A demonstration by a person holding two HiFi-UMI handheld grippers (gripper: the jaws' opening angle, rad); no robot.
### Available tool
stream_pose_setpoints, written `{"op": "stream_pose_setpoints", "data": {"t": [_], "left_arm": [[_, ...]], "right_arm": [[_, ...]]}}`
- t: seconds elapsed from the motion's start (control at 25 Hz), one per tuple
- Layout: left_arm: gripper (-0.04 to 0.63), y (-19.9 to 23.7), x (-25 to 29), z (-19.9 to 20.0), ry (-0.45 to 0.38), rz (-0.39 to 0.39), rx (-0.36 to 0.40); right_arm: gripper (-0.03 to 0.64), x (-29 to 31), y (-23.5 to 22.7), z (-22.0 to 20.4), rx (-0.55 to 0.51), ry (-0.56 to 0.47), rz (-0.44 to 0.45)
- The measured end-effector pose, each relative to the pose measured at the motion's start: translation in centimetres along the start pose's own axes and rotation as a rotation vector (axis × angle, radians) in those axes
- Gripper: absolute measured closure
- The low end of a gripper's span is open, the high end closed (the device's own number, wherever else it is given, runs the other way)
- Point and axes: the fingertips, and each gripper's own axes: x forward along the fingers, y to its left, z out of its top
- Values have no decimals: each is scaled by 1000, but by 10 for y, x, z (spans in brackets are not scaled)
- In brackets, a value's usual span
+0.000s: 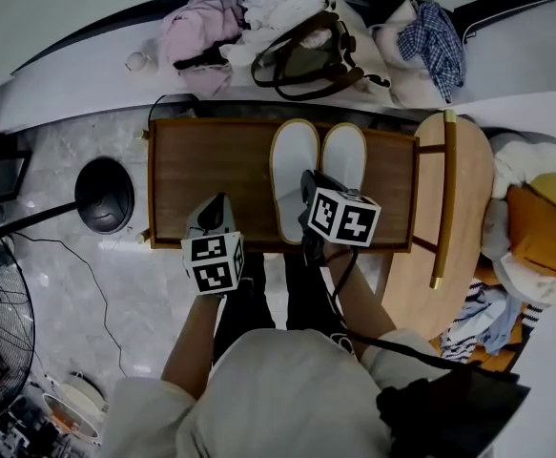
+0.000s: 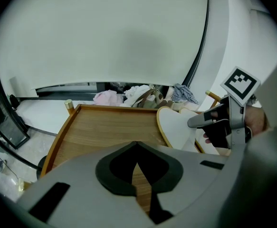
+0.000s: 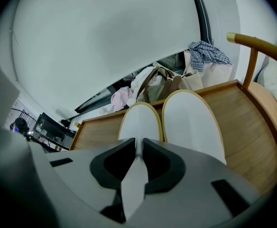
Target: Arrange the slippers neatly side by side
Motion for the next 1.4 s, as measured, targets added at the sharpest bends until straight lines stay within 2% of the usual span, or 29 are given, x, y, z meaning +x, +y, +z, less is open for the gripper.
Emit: {"op": "stream_pose_setpoints", "data": {"t": [0.12, 0.16, 0.24, 0.4, 0.96, 1.4], "left_arm": [[592, 0, -3, 0, -4, 3, -1], [592, 1, -4, 0, -5, 4, -1], [592, 1, -6, -1, -9, 6, -4], [592, 2, -11, -1, -22, 11, -8], [592, -7, -26, 3, -90, 7, -33], [592, -29, -47, 48, -203, -19, -40]], "right_arm": [[566, -1, 1, 1, -3, -8, 1], [552, -1, 1, 0, -5, -8, -1], [481, -3, 1, 0, -6, -10, -9], [465, -6, 3, 0, -6, -27, -6], [462, -38, 5, 2, -92, -79, -34], [462, -87, 20, 25, -177, -162, -34]]}}
